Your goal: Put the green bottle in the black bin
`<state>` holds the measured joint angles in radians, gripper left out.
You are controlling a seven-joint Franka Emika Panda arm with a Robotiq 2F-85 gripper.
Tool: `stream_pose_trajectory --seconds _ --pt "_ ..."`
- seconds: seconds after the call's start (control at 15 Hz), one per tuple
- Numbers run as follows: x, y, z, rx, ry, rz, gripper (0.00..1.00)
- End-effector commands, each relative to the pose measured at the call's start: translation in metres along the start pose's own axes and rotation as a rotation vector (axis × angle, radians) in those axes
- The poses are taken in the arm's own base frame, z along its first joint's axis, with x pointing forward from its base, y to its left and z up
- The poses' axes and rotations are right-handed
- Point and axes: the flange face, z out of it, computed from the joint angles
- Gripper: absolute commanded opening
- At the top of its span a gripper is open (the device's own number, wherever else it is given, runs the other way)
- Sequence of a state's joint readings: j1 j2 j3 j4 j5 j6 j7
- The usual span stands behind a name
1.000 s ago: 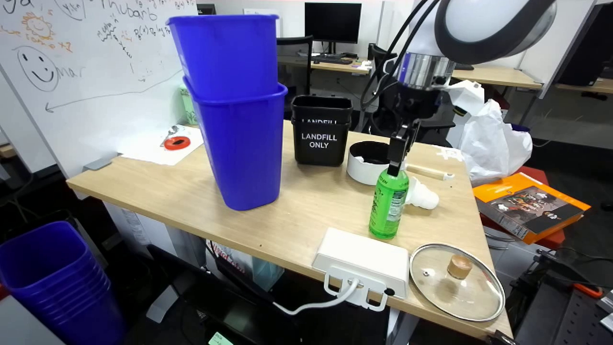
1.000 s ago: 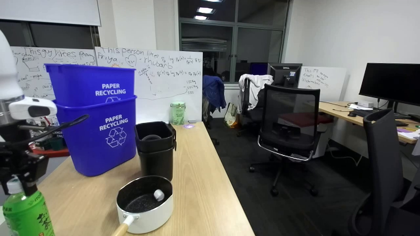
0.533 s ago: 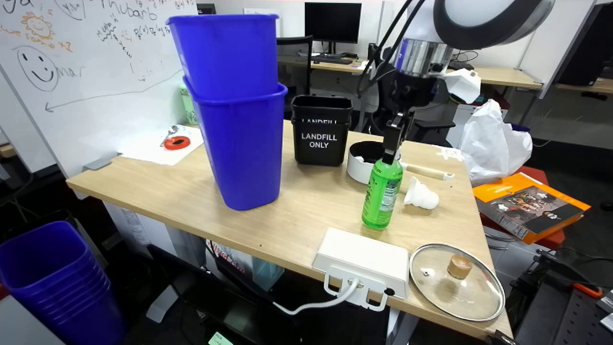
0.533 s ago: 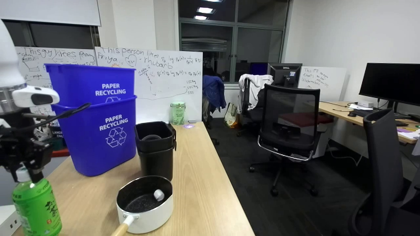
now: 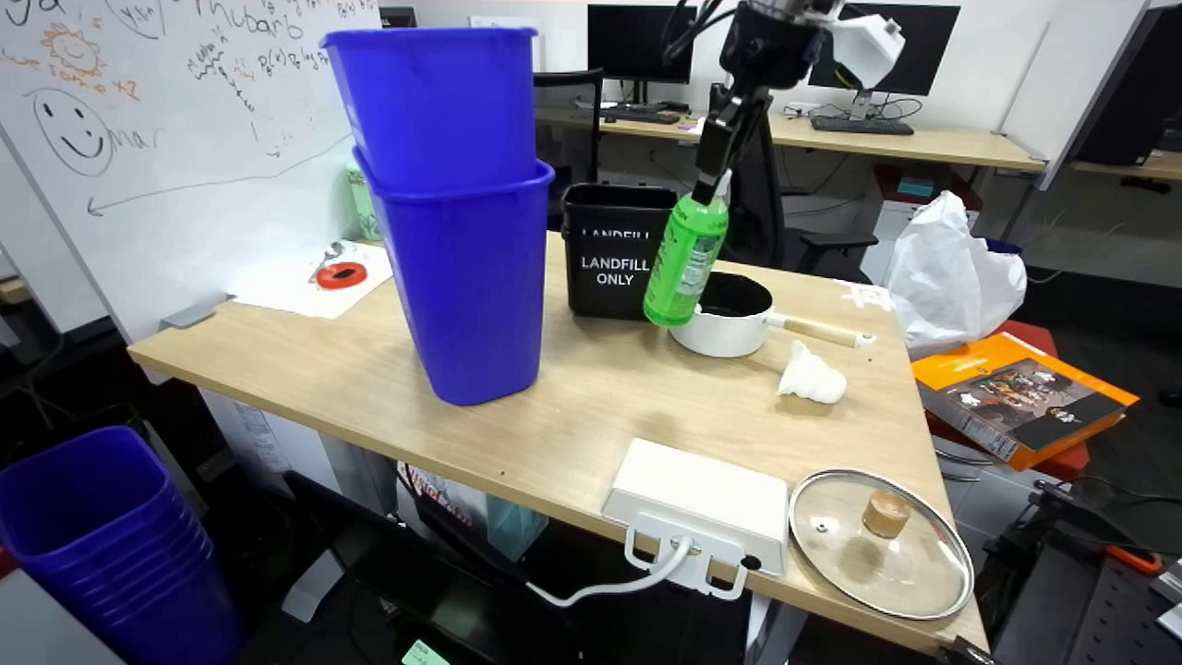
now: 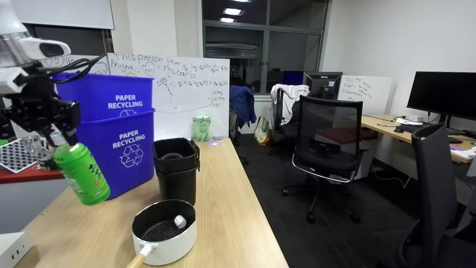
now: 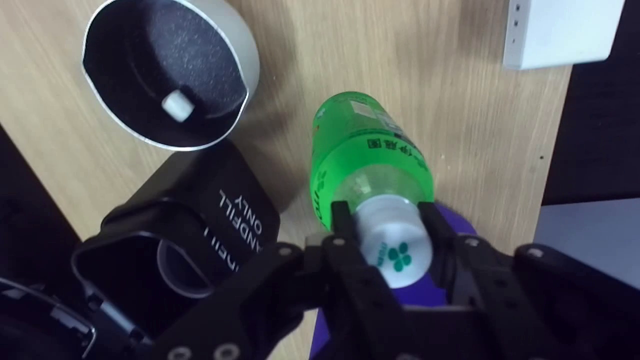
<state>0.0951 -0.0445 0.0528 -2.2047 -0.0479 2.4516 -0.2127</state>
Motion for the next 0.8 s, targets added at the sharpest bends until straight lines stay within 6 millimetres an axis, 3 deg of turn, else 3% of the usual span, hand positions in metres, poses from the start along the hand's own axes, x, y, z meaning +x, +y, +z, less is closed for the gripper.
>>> stream_pose_trajectory --seconds 0.0,0.33,0.73 --pt "0.033 0.013 -0.011 -0.05 0.129 -0.015 0.11" --pt "0.101 0.033 -0.036 -0.101 0.359 -0.011 0.11" --pt "0.138 0.076 -0.074 -0.222 0.474 -0.014 0.11"
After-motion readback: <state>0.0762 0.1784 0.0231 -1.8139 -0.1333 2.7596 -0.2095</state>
